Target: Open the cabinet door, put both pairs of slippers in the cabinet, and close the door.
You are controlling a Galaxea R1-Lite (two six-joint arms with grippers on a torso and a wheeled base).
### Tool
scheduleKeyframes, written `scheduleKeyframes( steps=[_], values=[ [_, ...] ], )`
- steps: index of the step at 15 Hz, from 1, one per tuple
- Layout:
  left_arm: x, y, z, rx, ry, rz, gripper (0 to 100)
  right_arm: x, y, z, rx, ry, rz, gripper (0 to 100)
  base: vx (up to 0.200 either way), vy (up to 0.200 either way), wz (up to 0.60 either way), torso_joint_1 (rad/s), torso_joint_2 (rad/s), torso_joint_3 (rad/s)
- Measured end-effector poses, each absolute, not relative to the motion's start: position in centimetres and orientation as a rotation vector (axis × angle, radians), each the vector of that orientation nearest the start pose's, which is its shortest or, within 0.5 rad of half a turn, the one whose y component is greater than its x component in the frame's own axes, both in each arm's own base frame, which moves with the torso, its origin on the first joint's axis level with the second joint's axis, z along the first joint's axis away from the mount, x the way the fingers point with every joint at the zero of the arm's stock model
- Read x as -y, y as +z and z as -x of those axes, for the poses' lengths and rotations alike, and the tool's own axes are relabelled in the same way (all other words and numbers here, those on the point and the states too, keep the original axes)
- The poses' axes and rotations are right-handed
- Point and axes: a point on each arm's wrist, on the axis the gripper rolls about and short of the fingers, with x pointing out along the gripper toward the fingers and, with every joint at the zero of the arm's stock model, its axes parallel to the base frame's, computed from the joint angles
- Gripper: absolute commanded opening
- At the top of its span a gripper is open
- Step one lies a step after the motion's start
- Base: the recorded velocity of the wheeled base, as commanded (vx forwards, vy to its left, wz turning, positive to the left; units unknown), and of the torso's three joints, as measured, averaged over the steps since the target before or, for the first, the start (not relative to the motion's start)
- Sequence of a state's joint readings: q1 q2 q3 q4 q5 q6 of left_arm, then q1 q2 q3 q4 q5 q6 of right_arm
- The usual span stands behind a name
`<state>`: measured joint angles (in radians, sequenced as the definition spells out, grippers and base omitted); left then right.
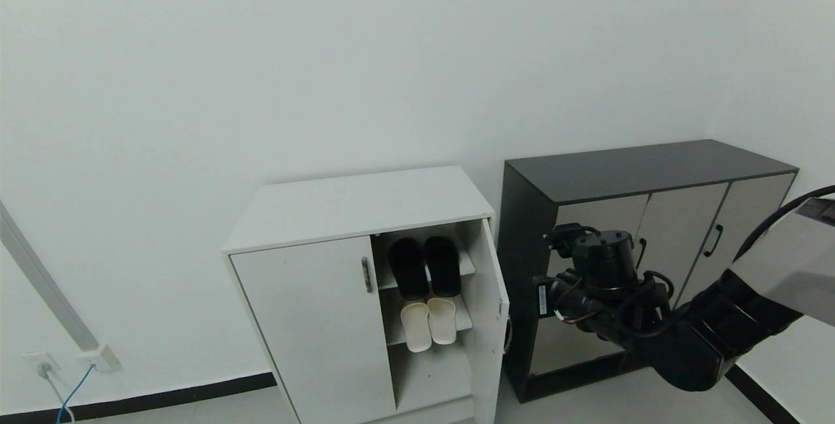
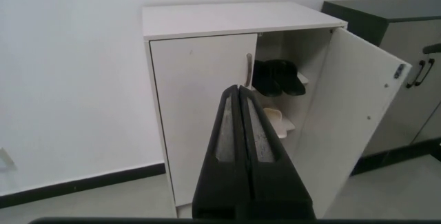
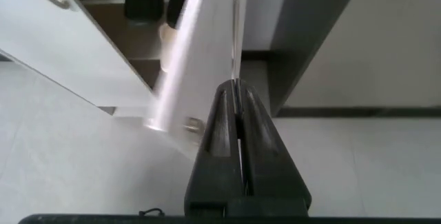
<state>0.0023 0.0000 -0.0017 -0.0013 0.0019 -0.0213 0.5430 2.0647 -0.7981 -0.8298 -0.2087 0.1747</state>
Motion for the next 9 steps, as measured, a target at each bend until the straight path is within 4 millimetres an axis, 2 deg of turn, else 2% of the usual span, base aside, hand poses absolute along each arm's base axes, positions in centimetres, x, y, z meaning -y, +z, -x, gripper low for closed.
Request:
scheduleKeyframes(
  steps=[3,9],
  values=[
    [0.0,7.61,2.29,0.003,0.004,0.021,0,-18.01,7.48,-30.4,-0.433,0.307,0.023,0,0.0,0.0,0.0,0.0,0.0,0.0],
    [0.0,7.61,2.3,0.003,0.004,0.021,0,-18.32,7.36,-29.78,-0.425,0.34,0.028,0,0.0,0.0,0.6,0.002,0.0,0.001]
  ],
)
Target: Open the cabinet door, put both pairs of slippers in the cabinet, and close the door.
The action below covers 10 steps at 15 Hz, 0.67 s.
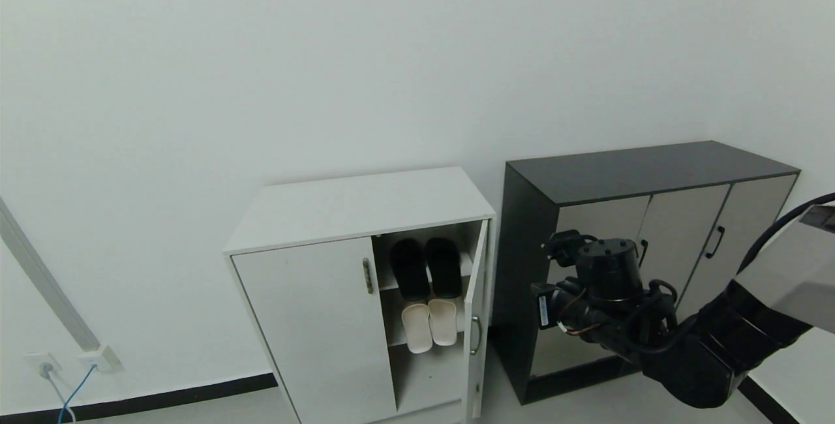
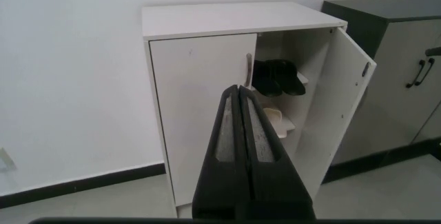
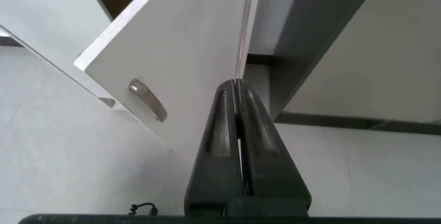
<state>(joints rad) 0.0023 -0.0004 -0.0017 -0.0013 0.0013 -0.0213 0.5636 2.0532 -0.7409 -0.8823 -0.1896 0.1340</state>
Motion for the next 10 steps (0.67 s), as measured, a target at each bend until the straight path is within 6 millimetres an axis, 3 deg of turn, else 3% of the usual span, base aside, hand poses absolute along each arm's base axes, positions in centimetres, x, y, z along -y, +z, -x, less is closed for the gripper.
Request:
scheduleKeyframes(
  steps=[10],
  values=[
    [0.0,7.6,2.3,0.003,0.002,0.021,0,-17.2,7.0,-29.7,-0.408,0.342,0.11,0,0.0,0.0,0.0,0.0,0.0,0.0]
  ],
)
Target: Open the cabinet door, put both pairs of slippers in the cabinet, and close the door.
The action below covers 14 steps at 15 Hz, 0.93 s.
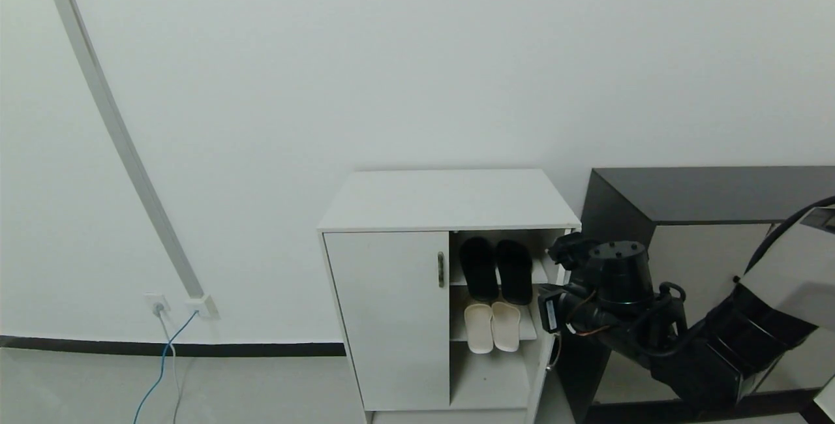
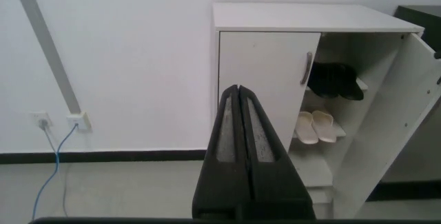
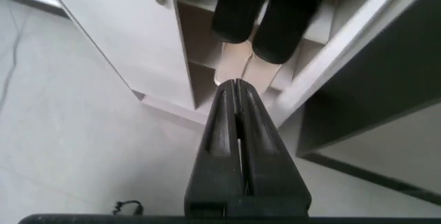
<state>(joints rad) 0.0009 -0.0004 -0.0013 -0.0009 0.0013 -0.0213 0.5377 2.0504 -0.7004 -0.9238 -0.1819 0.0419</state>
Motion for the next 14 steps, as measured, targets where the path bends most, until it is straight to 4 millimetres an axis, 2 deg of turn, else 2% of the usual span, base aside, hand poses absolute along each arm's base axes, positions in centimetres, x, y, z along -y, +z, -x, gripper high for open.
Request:
scheduleKeyframes(
  steps=[3,9,14],
  values=[
    [0.0,7.6,2.3,0.003,0.004,0.021,0,-16.2,7.0,-30.0,-0.401,0.252,0.181,0,0.0,0.0,0.0,0.0,0.0,0.0],
    [0.0,7.6,2.3,0.003,0.004,0.021,0,-14.4,7.0,-30.7,-0.403,0.184,0.244,0,0.0,0.0,0.0,0.0,0.0,0.0],
    [0.0,7.6,2.3,0.003,0.004,0.021,0,-13.5,5.9,-30.4,-0.479,0.176,0.305,0,0.0,0.0,0.0,0.0,0.0,0.0]
  ],
)
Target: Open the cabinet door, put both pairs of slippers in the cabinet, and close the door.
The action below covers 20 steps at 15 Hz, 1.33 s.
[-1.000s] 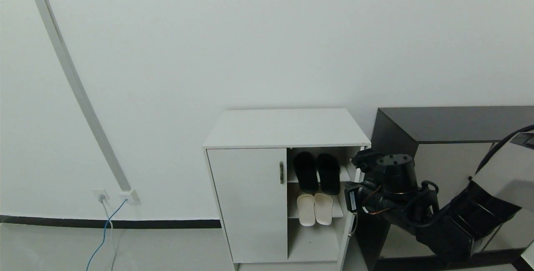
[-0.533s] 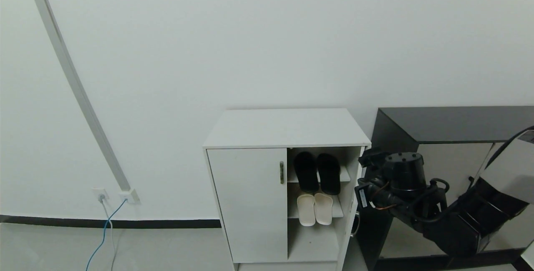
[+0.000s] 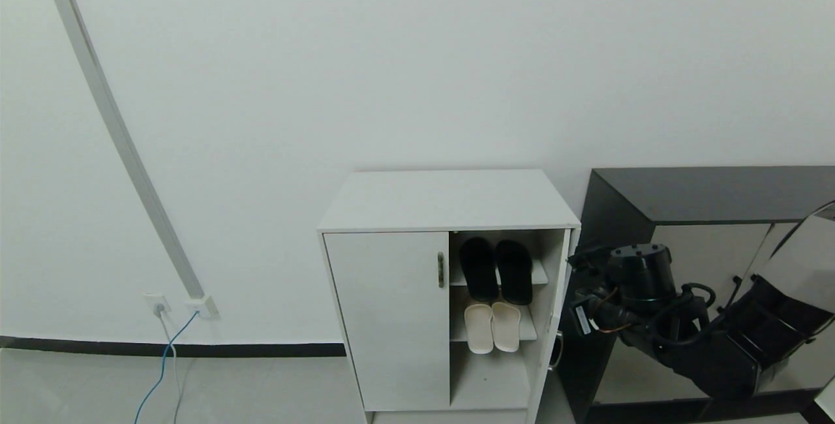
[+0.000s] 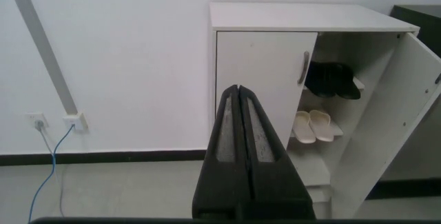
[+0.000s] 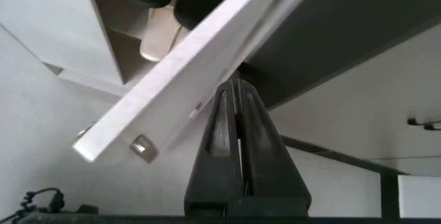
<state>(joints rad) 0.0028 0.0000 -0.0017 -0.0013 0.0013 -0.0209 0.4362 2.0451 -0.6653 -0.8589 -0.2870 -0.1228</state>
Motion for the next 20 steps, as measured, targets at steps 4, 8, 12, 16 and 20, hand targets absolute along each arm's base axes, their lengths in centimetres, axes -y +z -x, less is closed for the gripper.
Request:
scheduleKeyframes(
  steps=[4,8,12,16,20],
  values=[
    [0.0,7.6,2.3,0.003,0.004,0.021,0,-15.1,5.0,-30.4,-0.498,0.257,0.242,0,0.0,0.0,0.0,0.0,0.0,0.0],
    [0.0,7.6,2.3,0.003,0.004,0.02,0,-17.6,5.5,-30.7,-0.484,0.367,0.079,0,0.0,0.0,0.0,0.0,0.0,0.0],
    [0.0,7.6,2.3,0.003,0.004,0.02,0,-17.9,5.5,-30.5,-0.453,0.398,0.062,0,0.0,0.0,0.0,0.0,0.0,0.0],
    [0.0,7.6,2.3,0.003,0.002,0.019,0,-17.5,4.9,-29.6,-0.45,0.412,0.058,0,0.0,0.0,0.0,0.0,0.0,0.0],
    [0.0,7.6,2.3,0.003,0.004,0.018,0,-16.5,4.2,-27.8,-0.461,0.419,0.065,0,0.15,0.0,0.0,0.002,0.0,0.002]
  ],
)
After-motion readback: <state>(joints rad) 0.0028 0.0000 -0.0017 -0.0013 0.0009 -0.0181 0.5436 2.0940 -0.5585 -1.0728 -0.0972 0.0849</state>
